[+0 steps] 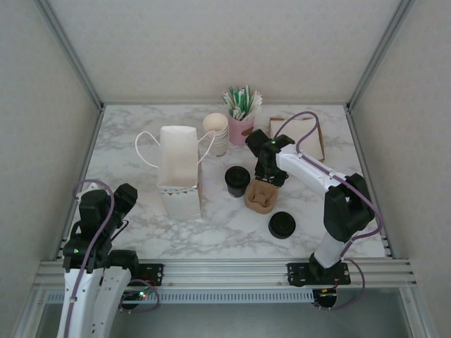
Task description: Pack the takeout coffee
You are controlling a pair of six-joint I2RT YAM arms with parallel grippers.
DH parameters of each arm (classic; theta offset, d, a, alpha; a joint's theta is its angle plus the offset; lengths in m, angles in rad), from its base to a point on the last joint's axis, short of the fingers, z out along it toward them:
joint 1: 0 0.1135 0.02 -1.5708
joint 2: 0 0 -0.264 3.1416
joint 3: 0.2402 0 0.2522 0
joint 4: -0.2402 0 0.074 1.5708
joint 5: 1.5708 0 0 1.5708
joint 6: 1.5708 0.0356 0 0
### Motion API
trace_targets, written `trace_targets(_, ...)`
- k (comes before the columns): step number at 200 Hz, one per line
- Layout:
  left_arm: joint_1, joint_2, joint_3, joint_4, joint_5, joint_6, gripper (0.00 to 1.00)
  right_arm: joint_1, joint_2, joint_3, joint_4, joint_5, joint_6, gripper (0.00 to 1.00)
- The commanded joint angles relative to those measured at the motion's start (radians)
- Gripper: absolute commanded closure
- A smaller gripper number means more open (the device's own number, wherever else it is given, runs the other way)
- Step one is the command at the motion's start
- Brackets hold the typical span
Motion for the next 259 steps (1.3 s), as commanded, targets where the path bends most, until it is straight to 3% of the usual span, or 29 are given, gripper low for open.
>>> trace_targets(1, 0.007, 0.003, 0.010, 0.010, 0.018, -0.012, 0.49, -0.003, 0.009, -0.019, 0.020, -0.014, 0.018, 0.55)
trace_targets(40, 0.007, 0.003, 0.010, 0.011, 0.019, -0.014, 0.49, -0.004, 0.013, -0.034, 0.043, -0.021, 0.016, 0.51)
trace_targets(133, 0.007, 0.004, 0.009, 0.010, 0.024, -0.019, 0.49, -0.004, 0.029, -0.047, 0.062, -0.018, 0.012, 0.52)
trace_targets(259, 0.006, 0.007, 0.005, 0.017, 0.023, -0.021, 0.49, -0.005, 0.022, -0.025, 0.042, -0.016, -0.006, 0.63)
